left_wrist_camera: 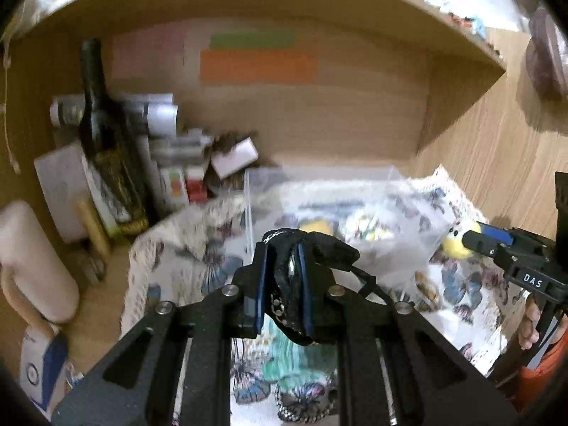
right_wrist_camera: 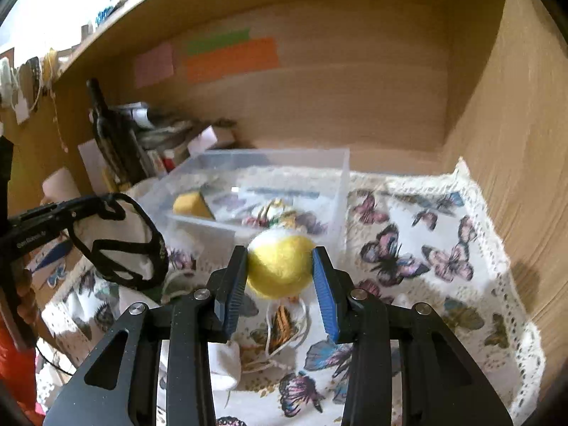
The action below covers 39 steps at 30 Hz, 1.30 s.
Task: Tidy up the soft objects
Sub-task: 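Lower the black strap and yellow ball into the clear box and release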
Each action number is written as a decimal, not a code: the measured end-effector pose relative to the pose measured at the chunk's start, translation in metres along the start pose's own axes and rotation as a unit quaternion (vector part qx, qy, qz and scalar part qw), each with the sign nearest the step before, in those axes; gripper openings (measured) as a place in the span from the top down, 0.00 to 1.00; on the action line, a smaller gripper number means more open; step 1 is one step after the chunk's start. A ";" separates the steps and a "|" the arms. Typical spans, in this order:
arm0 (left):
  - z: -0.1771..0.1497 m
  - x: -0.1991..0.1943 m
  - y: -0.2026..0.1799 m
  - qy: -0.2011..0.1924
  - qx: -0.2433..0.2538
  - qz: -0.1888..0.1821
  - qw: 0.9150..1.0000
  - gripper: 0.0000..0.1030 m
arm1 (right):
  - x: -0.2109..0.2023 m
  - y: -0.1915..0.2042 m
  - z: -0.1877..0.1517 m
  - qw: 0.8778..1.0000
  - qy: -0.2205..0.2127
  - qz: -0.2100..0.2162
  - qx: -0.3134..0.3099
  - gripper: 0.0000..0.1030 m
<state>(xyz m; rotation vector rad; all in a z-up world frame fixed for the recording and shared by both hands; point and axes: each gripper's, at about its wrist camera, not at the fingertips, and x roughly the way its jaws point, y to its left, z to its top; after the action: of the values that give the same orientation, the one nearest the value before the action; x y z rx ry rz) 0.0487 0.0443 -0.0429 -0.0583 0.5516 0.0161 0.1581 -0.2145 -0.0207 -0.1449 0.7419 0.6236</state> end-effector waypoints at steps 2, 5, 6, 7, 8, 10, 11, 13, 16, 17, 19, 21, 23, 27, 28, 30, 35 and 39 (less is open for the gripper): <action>0.010 -0.004 -0.002 -0.016 0.003 0.002 1.000 0.85 | -0.005 -0.001 0.005 1.000 -0.011 -0.002 0.000 0.67; 0.026 -0.005 -0.004 -0.036 0.002 0.008 0.999 0.85 | -0.011 0.000 0.014 1.000 -0.028 -0.004 -0.004 0.67; 0.031 -0.004 -0.005 -0.042 0.001 0.009 0.999 0.85 | -0.011 0.000 0.018 0.999 -0.033 -0.004 -0.006 0.67; 0.037 -0.002 -0.006 -0.049 0.000 0.011 0.999 0.85 | -0.012 -0.001 0.021 0.999 -0.039 -0.003 -0.007 0.67; 0.040 -0.001 -0.007 -0.053 0.000 0.014 0.998 0.85 | -0.013 0.000 0.024 0.999 -0.043 -0.002 -0.008 0.67; 0.049 0.006 -0.011 -0.065 0.003 0.020 0.998 0.85 | -0.013 0.000 0.031 0.999 -0.051 -0.001 -0.012 0.67; 0.051 0.008 -0.013 -0.068 0.005 0.021 0.997 0.85 | -0.013 0.001 0.034 0.998 -0.055 -0.001 -0.014 0.67; 0.058 0.019 -0.017 -0.072 0.009 0.026 0.997 0.85 | -0.011 0.001 0.041 0.998 -0.060 0.003 -0.018 0.67; 0.064 0.041 -0.020 -0.063 0.007 0.031 0.997 0.85 | -0.005 0.002 0.051 0.998 -0.064 0.008 -0.024 0.67; 0.065 0.049 -0.021 -0.057 0.007 0.030 0.998 0.84 | -0.002 0.002 0.055 0.998 -0.057 0.012 -0.025 0.67; 0.066 0.068 -0.022 -0.039 0.007 0.027 0.999 0.84 | 0.005 0.002 0.060 0.998 -0.054 0.013 -0.027 0.67; 0.064 0.088 -0.024 -0.015 0.010 0.025 1.000 0.84 | 0.016 0.003 0.064 0.998 -0.045 0.013 -0.030 0.67; 0.059 0.106 -0.027 0.006 0.013 0.021 1.000 0.84 | 0.025 0.005 0.064 0.999 -0.034 0.014 -0.032 0.67; 0.050 0.136 -0.031 0.042 0.018 0.014 0.999 0.84 | 0.047 0.006 0.061 0.999 -0.006 0.012 -0.036 0.67; 0.048 0.140 -0.032 0.046 0.019 0.012 0.999 0.84 | 0.053 0.006 0.059 0.999 0.003 0.011 -0.037 0.67; 0.045 0.145 -0.035 0.054 0.024 0.011 0.998 0.83 | 0.065 0.006 0.056 0.999 0.020 0.010 -0.039 0.67; 0.043 0.149 -0.038 0.064 0.034 0.010 0.997 0.75 | 0.089 0.004 0.049 0.998 0.051 0.003 -0.042 0.64; 0.043 0.148 -0.036 0.072 0.026 0.007 0.997 0.51 | 0.097 0.005 0.048 0.997 0.058 -0.005 -0.042 0.57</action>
<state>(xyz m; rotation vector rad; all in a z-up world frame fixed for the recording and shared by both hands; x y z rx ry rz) 0.1980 0.0113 -0.0823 -0.0052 0.6960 0.0105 0.2382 -0.1480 -0.0504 -0.2645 0.8275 0.6415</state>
